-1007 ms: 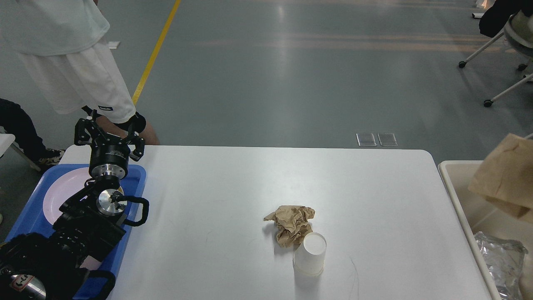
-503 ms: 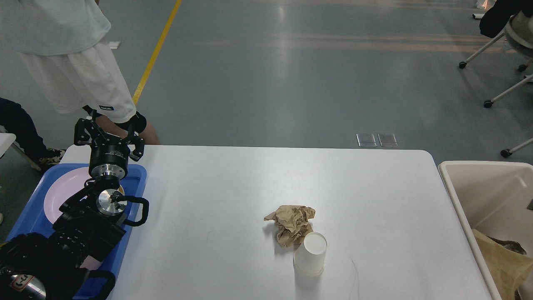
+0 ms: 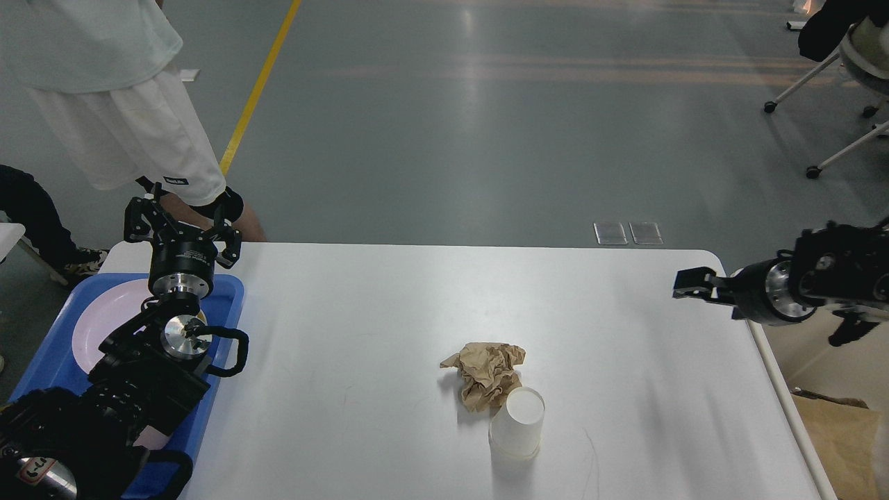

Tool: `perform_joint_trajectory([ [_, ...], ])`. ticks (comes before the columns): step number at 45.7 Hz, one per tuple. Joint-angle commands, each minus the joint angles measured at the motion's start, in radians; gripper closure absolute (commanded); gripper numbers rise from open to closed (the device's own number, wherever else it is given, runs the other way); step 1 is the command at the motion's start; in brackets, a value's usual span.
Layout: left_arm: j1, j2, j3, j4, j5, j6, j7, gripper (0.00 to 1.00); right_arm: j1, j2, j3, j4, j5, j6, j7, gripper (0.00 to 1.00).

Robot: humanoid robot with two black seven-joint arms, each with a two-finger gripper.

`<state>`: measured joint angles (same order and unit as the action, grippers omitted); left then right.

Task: Tidy desktop
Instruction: 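Swing the right gripper over the white paper cup and grasp it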

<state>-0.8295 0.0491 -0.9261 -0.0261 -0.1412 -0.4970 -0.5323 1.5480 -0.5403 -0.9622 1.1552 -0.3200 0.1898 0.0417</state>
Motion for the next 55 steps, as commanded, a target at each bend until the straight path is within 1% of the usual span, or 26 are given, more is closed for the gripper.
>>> perform_joint_trajectory([
  [1,0.000,0.000,0.000,0.000,0.000,0.000,0.000,0.04,0.121,0.140,-0.075,0.081,0.007,0.104,0.000,0.00],
  [3,0.001,0.000,0.001,0.000,0.000,0.000,0.000,0.04,0.155,0.181,-0.084,0.087,0.009,0.181,0.000,0.00],
  [10,0.001,0.000,0.000,0.000,0.000,0.000,0.000,0.04,0.282,0.290,-0.086,0.087,0.013,0.499,0.001,0.00],
  [13,0.001,0.000,0.000,0.000,0.000,0.000,0.000,0.04,0.317,0.336,-0.073,0.089,0.015,0.586,0.001,0.00],
  [16,0.000,0.000,0.000,0.000,0.000,0.000,0.000,0.04,0.323,0.375,-0.060,0.089,0.018,0.608,0.001,0.00],
  [23,0.001,0.000,0.000,0.000,0.000,0.000,0.000,0.04,0.271,0.399,-0.004,0.087,0.075,0.603,0.001,0.00],
  [30,0.001,0.000,0.000,0.000,0.000,0.000,0.000,0.04,0.132,0.399,0.132,0.058,0.076,0.580,-0.009,0.00],
  [33,0.001,0.000,0.001,0.000,0.000,0.000,0.000,0.04,0.084,0.399,0.160,0.038,0.073,0.562,-0.011,0.00],
  [36,0.001,0.000,0.000,0.000,0.000,0.000,0.000,0.04,0.047,0.411,0.166,0.017,0.073,0.513,-0.009,0.00],
  [42,0.001,0.000,0.000,0.000,0.000,0.000,0.000,0.04,-0.023,0.474,0.158,-0.020,0.064,0.378,-0.013,0.00],
  [45,0.001,0.000,0.000,0.000,0.000,0.000,0.000,0.04,-0.052,0.493,0.155,-0.035,0.059,0.347,-0.016,0.00],
  [48,0.001,0.000,0.001,0.000,0.000,0.000,0.000,0.04,-0.068,0.494,0.151,-0.048,0.058,0.339,-0.032,0.00],
  [49,0.001,0.000,0.001,0.000,0.000,0.000,0.000,0.04,-0.074,0.494,0.149,-0.052,0.058,0.335,-0.049,0.00],
  [52,0.000,0.000,0.000,0.000,0.000,0.000,0.000,0.04,-0.085,0.497,0.149,-0.064,0.058,0.332,-0.078,0.00],
  [55,0.001,0.000,0.000,0.000,0.000,0.000,0.000,0.04,-0.085,0.497,0.148,-0.068,0.059,0.329,-0.089,0.00],
])
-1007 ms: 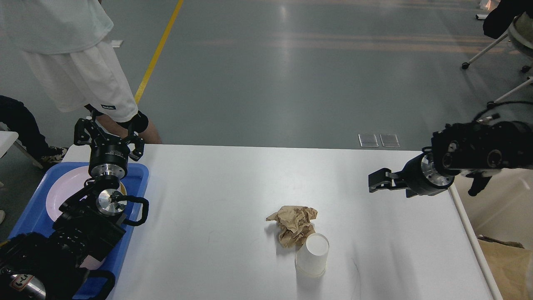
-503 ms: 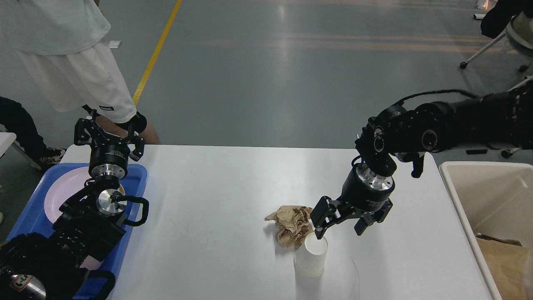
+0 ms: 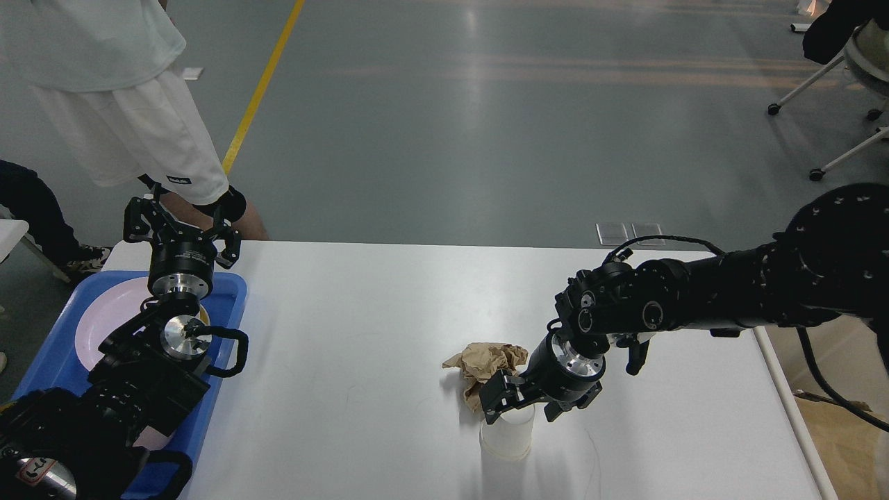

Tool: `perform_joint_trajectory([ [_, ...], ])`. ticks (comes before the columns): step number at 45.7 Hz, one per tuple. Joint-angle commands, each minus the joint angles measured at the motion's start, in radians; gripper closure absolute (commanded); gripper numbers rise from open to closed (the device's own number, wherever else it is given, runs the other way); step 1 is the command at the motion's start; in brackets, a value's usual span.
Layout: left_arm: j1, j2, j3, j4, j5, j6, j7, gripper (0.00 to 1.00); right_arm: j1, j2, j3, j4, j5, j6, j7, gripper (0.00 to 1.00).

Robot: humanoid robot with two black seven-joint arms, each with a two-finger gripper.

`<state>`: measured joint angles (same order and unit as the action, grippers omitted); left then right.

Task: Tidy desktop
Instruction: 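Swing the right gripper over the white paper cup and grasp it, then carry the paper cup into the white bin and release it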

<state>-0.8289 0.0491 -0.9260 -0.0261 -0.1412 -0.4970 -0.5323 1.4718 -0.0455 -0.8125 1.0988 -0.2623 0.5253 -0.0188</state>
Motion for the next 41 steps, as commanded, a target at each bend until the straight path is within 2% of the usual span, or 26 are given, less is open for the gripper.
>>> perform_joint_trajectory([
  [1,-0.001,0.000,-0.001,0.000,0.000,0.000,0.000,0.04,-0.008,0.001,-0.002,-0.011,0.002,-0.007,-0.029,0.00],
  [11,-0.001,0.000,-0.001,0.000,0.000,0.000,0.000,0.04,-0.018,0.001,-0.001,-0.027,0.002,-0.010,-0.032,0.01],
  [13,0.001,0.000,-0.001,0.000,0.000,0.000,0.000,0.04,-0.021,0.001,-0.001,-0.027,0.003,-0.018,-0.032,0.03],
  [16,0.001,0.000,-0.001,0.000,0.000,0.000,0.000,0.04,-0.024,0.003,0.003,-0.025,0.006,-0.040,-0.030,0.12],
  [21,0.001,0.000,-0.001,0.000,0.000,0.000,0.000,0.04,-0.025,-0.001,0.001,-0.017,0.008,-0.050,-0.032,0.15],
  [25,-0.001,0.000,-0.001,0.000,0.000,0.000,0.000,0.04,-0.024,-0.007,0.001,-0.011,0.012,-0.045,-0.032,0.32],
  [27,-0.001,0.000,-0.001,0.000,0.000,0.000,0.000,0.04,-0.024,-0.011,-0.001,0.001,0.012,-0.038,-0.032,0.51],
  [29,-0.001,0.000,-0.001,0.000,0.000,0.000,0.000,0.04,-0.018,-0.019,-0.004,0.013,0.011,-0.022,-0.032,0.75],
  [31,0.001,0.000,-0.001,0.000,0.000,0.000,0.000,0.04,-0.015,-0.028,-0.004,0.021,0.009,0.002,-0.032,0.94],
  [32,0.001,0.000,0.001,0.000,0.000,0.000,0.000,0.04,-0.013,-0.033,-0.002,0.021,0.009,0.018,-0.032,1.00],
  [41,-0.001,0.000,-0.001,0.000,0.000,0.000,0.000,0.04,0.025,-0.080,-0.002,0.020,0.009,0.133,-0.032,1.00],
])
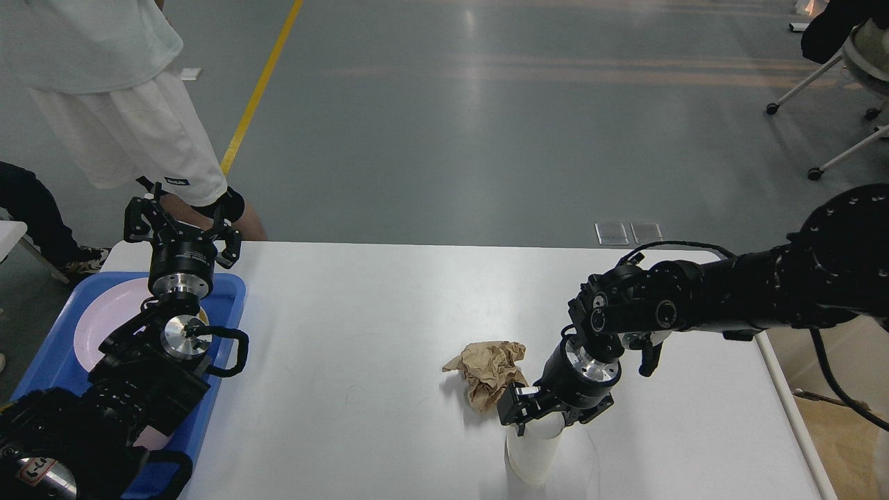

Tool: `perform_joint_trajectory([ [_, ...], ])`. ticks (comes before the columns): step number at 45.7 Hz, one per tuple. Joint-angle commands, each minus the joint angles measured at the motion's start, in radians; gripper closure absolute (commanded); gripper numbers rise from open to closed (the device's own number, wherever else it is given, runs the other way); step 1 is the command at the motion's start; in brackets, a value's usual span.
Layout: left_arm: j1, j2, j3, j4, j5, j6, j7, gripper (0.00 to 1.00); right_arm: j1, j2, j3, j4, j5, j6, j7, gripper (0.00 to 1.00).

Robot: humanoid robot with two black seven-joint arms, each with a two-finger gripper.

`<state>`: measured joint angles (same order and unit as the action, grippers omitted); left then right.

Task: Tidy desktop
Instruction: 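Carry the paper cup into the white bin and release it, then move the right gripper over the crumpled tan napkin and lower it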

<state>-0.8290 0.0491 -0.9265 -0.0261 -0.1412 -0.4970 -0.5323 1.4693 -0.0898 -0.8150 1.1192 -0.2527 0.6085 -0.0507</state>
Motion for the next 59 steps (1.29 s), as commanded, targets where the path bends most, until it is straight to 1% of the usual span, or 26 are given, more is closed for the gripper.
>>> perform_joint_trajectory([
  [1,0.001,0.000,0.000,0.000,0.000,0.000,0.000,0.04,0.040,-0.047,0.000,0.001,0.000,0.060,0.000,1.00],
  [7,-0.001,0.000,0.000,0.000,0.000,0.000,0.000,0.04,0.130,-0.142,0.003,0.001,0.000,0.166,0.000,1.00],
  [15,0.001,0.000,0.002,0.000,0.000,0.000,0.000,0.04,0.316,-0.315,0.007,0.002,0.000,0.280,0.002,1.00],
  [23,-0.001,0.000,0.000,0.000,0.000,0.000,0.000,0.04,0.482,-0.481,0.005,-0.010,-0.003,0.287,0.003,1.00],
  [27,-0.001,0.000,0.000,0.000,0.000,0.000,0.000,0.04,0.474,-0.521,-0.009,-0.018,-0.014,0.269,0.002,1.00],
  [30,-0.001,0.000,0.000,0.000,0.000,0.000,0.000,0.04,0.431,-0.530,-0.041,-0.062,-0.043,0.246,0.002,1.00],
  [34,-0.001,0.000,0.002,0.000,0.000,0.000,0.000,0.04,0.289,-0.559,-0.067,-0.195,-0.048,0.165,0.002,1.00],
  [39,0.001,0.000,0.000,0.000,0.000,0.000,0.000,0.04,0.080,-0.571,-0.055,-0.357,-0.037,-0.002,0.003,1.00],
  [46,0.001,0.000,0.000,0.000,0.000,0.000,0.000,0.04,-0.157,-0.623,-0.027,-0.407,-0.013,-0.300,0.003,1.00],
  [49,0.001,0.000,0.000,0.000,0.000,0.000,0.000,0.04,-0.257,-0.620,-0.015,-0.424,-0.011,-0.438,0.006,1.00],
  [51,-0.001,0.000,0.000,0.000,0.000,0.000,0.000,0.04,-0.322,-0.619,0.000,-0.450,-0.011,-0.502,0.006,1.00],
  [52,-0.001,0.000,0.000,0.000,0.000,0.000,0.000,0.04,-0.354,-0.616,0.008,-0.469,-0.011,-0.528,0.006,0.95],
  [53,-0.001,0.000,0.002,0.000,0.000,0.000,0.000,0.04,-0.385,-0.607,0.016,-0.493,-0.011,-0.551,0.008,0.85],
  [54,-0.001,0.000,0.000,0.000,0.000,0.000,0.000,0.04,-0.418,-0.596,0.022,-0.519,-0.011,-0.568,0.009,0.71],
  [55,-0.001,0.000,0.000,0.000,0.000,0.000,0.000,0.04,-0.450,-0.582,0.028,-0.551,-0.011,-0.581,0.011,0.51],
  [57,0.001,0.000,0.000,0.000,0.000,0.000,0.000,0.04,-0.510,-0.545,0.042,-0.626,-0.011,-0.596,0.012,0.04],
  [58,0.001,0.000,0.000,0.000,0.000,0.000,0.000,0.04,-0.536,-0.529,0.045,-0.660,-0.010,-0.595,0.012,0.00],
  [59,0.001,0.000,0.000,0.000,0.000,0.000,0.000,0.04,-0.558,-0.513,0.048,-0.683,-0.010,-0.593,0.012,0.00],
])
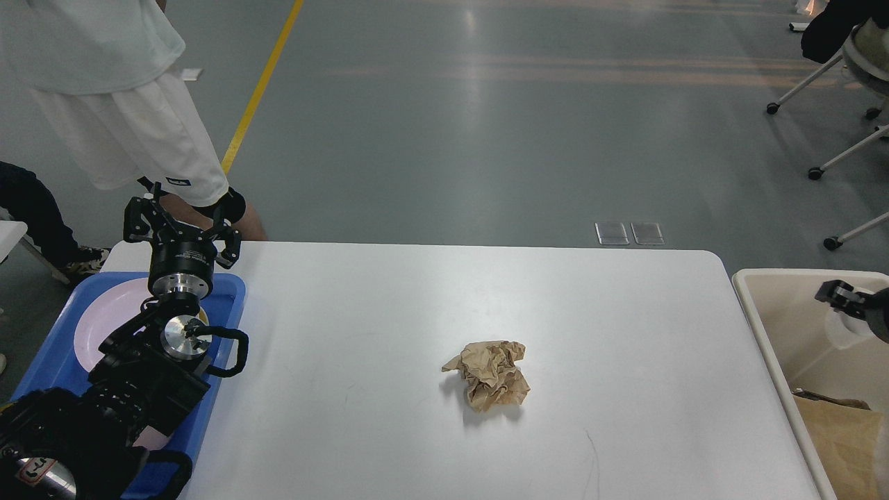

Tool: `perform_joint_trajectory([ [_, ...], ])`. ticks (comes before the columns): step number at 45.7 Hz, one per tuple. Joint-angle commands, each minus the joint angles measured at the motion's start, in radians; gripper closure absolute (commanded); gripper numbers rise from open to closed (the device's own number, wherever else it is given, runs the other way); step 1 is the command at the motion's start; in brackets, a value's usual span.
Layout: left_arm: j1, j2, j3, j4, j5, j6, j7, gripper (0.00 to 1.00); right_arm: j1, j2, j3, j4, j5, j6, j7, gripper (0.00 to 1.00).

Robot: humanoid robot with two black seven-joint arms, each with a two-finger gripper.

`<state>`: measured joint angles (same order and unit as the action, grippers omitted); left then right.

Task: Tidy desktop
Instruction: 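Move the right gripper over the crumpled tan napkin and lower it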

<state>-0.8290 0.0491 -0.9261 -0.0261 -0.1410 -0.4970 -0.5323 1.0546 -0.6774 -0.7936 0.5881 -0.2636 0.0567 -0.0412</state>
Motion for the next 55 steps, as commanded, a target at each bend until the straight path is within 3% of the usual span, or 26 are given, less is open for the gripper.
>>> perform_joint_trajectory([
  [1,0.001,0.000,0.000,0.000,0.000,0.000,0.000,0.04,-0.163,0.091,0.028,-0.177,0.001,-0.041,0.003,0.00],
  [20,0.001,0.000,0.000,0.000,0.000,0.000,0.000,0.04,-0.153,0.159,0.020,-0.154,0.001,-0.035,0.003,0.00],
  [35,0.001,0.000,0.000,0.000,0.000,0.000,0.000,0.04,0.432,0.131,-0.102,0.484,-0.002,0.021,-0.003,0.00],
  [42,-0.001,0.000,0.000,0.000,0.000,0.000,0.000,0.04,0.623,0.209,-0.096,0.693,0.000,0.158,-0.003,0.00],
  [49,-0.001,0.000,0.000,0.000,0.000,0.000,0.000,0.04,0.711,0.340,-0.050,0.714,0.001,0.325,-0.003,0.00],
  [55,0.001,0.000,0.000,0.000,0.000,0.000,0.000,0.04,0.746,0.421,0.016,0.710,0.001,0.387,-0.003,0.00],
])
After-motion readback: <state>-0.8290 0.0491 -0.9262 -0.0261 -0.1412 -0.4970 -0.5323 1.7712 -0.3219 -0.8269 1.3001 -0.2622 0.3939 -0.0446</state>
